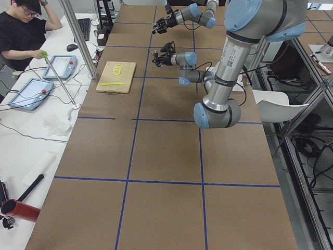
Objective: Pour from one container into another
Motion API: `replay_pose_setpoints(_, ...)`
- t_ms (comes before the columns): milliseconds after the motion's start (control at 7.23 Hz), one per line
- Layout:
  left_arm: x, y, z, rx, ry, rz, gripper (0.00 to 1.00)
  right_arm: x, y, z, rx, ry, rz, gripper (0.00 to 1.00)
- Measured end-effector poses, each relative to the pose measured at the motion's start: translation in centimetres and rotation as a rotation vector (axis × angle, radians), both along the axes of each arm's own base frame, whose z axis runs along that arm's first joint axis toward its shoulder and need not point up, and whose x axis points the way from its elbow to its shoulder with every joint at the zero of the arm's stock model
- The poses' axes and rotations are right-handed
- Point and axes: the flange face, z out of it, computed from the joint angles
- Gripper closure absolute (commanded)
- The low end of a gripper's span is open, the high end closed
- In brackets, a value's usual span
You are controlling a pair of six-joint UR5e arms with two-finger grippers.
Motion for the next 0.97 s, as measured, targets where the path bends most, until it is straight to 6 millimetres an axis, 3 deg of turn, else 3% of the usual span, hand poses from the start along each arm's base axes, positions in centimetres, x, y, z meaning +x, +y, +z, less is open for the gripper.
replay_pose_setpoints(277, -2.8, -1.0, 1.3, -0.024, 0.022, -0.108, 1.00, 0.0, 0.1, 1.7, -0.068, -0.097, 0.006, 1.00)
replay_pose_setpoints(415, -3.8, -1.4, 2.8, -0.055, 0.038, -0.159, 1.00, 0.2, 0.2, 3.6, -0.100, -0.096, 0.006, 1.00)
replay_pose_setpoints(692, -5.5, -1.9, 6.4, -0.125, 0.071, -0.242, 1.00, 1.8, 0.4, 9.2, -0.155, -0.027, 0.026, 1.00)
replay_pose_setpoints(968, -7.8, -1.8, 11.6, -0.189, 0.071, -0.300, 1.00, 3.9, 0.8, 12.4, -0.183, 0.014, 0.047, 1.00)
